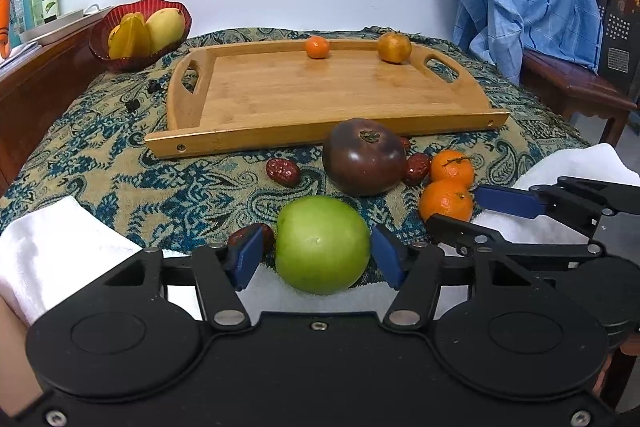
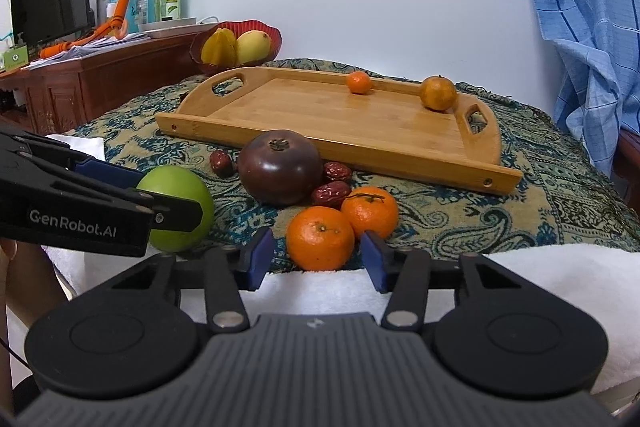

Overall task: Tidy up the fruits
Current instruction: 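Grasp the green apple with the left gripper while the right gripper grasps a tangerine, then lift and carry the green apple and tangerine over the tray with both grippers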

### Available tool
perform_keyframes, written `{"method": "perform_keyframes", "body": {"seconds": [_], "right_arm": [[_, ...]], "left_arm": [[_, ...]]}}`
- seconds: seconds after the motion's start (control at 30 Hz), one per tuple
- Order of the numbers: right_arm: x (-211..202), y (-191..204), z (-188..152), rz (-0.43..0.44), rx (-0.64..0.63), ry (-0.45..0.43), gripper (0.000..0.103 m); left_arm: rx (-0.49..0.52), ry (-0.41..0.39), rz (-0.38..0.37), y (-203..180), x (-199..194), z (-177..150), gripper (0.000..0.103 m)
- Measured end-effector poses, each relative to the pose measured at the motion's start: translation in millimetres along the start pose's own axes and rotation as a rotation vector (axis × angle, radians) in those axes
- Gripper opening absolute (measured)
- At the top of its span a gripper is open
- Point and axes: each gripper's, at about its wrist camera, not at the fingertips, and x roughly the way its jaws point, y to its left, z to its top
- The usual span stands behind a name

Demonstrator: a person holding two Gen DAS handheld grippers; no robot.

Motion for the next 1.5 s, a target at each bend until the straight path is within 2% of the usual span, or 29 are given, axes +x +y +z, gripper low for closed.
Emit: {"method": "perform_keyframes", "body": {"seconds": [0.2, 0.33, 0.43, 1.13, 1.23, 1.3, 1.5], "right_arm": [[7, 1, 1, -0.013, -0.002, 0.015, 0.05], [10, 0, 1, -0.014, 0.006, 0.023, 0.049], [11, 1, 1, -0.017, 0.002, 0.027, 0.05], [20, 4, 0, -0.026, -0.015, 0.054, 0.049], [20, 4, 0, -0.027, -0.014, 0.054, 0.048], [19, 4, 0, -0.034, -0.012, 0.052, 0.044], [12, 0, 1, -0.007, 0.033, 0.02, 0.043]], "left_arm": [[-0.012, 0.022, -0.006, 1, 10, -5, 0.058], [0.0, 0.013, -0.007, 1, 12, -8, 0.058], [0.004, 0.004, -0.014, 1, 12, -8, 0.053], [-0.015, -0.002, -0.021, 4, 19, -10, 0.053], [-0.011, -0.007, -0.017, 3, 19, -11, 0.053], [-0.018, -0.009, -0.013, 3, 19, -11, 0.053], [-0.028, -0.007, 0.007, 2, 14, -10, 0.052]]}}
